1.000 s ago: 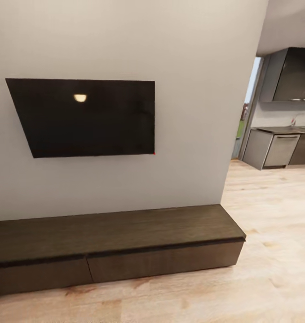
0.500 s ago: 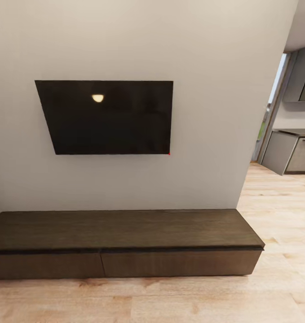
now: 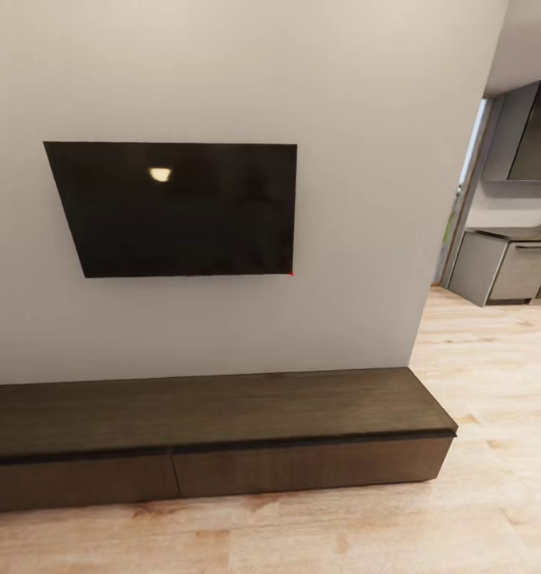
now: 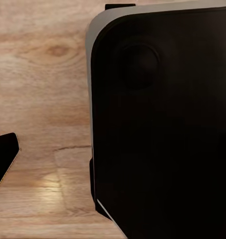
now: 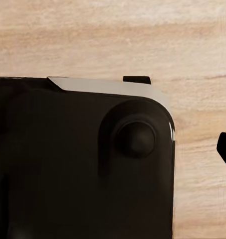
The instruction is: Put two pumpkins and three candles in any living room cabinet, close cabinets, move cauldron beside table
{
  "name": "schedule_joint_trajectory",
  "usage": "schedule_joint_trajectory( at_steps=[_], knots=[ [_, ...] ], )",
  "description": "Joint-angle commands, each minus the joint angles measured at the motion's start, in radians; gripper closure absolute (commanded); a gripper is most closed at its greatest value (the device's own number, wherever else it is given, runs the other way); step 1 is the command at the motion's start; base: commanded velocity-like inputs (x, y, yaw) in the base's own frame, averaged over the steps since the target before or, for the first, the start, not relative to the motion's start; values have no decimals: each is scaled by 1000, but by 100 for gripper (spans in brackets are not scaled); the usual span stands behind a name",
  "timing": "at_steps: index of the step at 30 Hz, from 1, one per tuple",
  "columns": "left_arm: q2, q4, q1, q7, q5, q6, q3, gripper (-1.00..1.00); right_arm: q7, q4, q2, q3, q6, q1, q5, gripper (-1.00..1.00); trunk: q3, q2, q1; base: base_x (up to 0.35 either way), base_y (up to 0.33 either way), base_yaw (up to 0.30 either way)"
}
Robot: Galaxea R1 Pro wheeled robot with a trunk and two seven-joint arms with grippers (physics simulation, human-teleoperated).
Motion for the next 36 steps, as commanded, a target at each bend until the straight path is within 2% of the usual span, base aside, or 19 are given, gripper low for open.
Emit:
schedule_joint_trajectory(
  at_steps=[1,14,25,33,36],
  knots=[
    [0,-2,1,-1,0,0,0,-100,1,1,0,0,-3,-1,1,-100,-1,0,0,6,61,-26],
    [-2,-2,-1,-3,8,1,3,-100,0,-6,0,2,-7,-1,-1,-100,-1,0,0,30,72,-3],
    [-2,-5,-1,-3,1,-1,1,-100,-1,-9,-1,-1,-8,-1,-7,-100,-1,0,0,0,1,0],
    [2,-88,-8,-4,-8,9,-4,-100,2,-10,-1,-4,0,-1,-8,-100,-1,0,0,0,0,0],
    [21,-138,-16,-23,-5,19,-4,-100,4,-49,0,-7,26,-11,-13,-100,-1,0,0,0,0,0]
  ],
)
